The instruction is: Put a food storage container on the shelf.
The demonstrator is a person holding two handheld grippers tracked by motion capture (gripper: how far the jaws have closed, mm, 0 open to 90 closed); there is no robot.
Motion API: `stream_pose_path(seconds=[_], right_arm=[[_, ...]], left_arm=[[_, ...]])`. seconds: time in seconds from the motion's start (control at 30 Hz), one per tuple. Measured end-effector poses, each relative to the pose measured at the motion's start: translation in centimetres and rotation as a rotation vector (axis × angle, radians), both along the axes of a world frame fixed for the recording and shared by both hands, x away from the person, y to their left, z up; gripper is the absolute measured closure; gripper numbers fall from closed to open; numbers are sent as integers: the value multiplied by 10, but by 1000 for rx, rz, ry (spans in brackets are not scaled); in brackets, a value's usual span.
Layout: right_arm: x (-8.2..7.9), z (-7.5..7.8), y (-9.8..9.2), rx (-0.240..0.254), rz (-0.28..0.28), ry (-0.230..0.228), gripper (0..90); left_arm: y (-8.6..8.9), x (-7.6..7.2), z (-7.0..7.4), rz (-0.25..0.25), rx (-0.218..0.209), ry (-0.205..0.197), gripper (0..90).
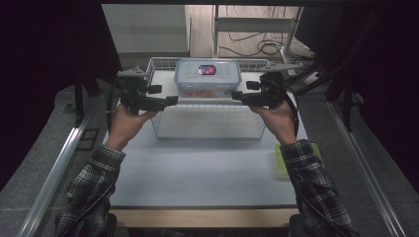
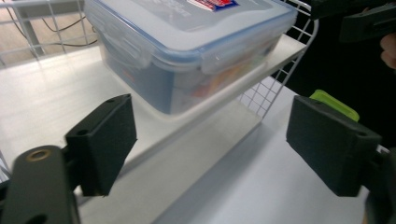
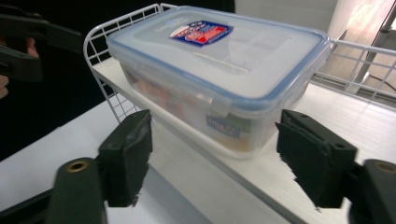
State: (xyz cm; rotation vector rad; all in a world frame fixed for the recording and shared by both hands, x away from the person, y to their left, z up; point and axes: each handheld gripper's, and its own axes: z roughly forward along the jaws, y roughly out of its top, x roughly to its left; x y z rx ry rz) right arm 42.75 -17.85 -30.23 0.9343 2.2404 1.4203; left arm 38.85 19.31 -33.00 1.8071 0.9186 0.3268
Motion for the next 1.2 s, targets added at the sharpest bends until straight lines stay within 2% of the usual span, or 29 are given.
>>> stream_pose_path(seconds=[0.23,0.33,0.47,0.57,0.73,1.03,1.2], right_arm=[[-15,-11,-5,-11,13,-14,169],[-22,-16,-6,-17,22,-19,149],[-29,-24,-9,-18,34,-21,122],[-34,-31,-11,-18,41,-18,109],[-39,-43,-13,-13,42,-11,85],[-47,-61,-12,-48,51,-16,50],[-56,-70,-13,-78,55,-15,36]], left_arm=[[-5,-18,-15,-4,40,-14,71],[-8,-27,-23,10,77,-44,44],[-9,-37,-35,20,101,-81,40],[-8,-45,-42,25,102,-86,40],[-6,-53,-57,26,90,-87,35],[-5,-62,-81,33,120,-58,35],[-4,-67,-90,34,115,-43,36]])
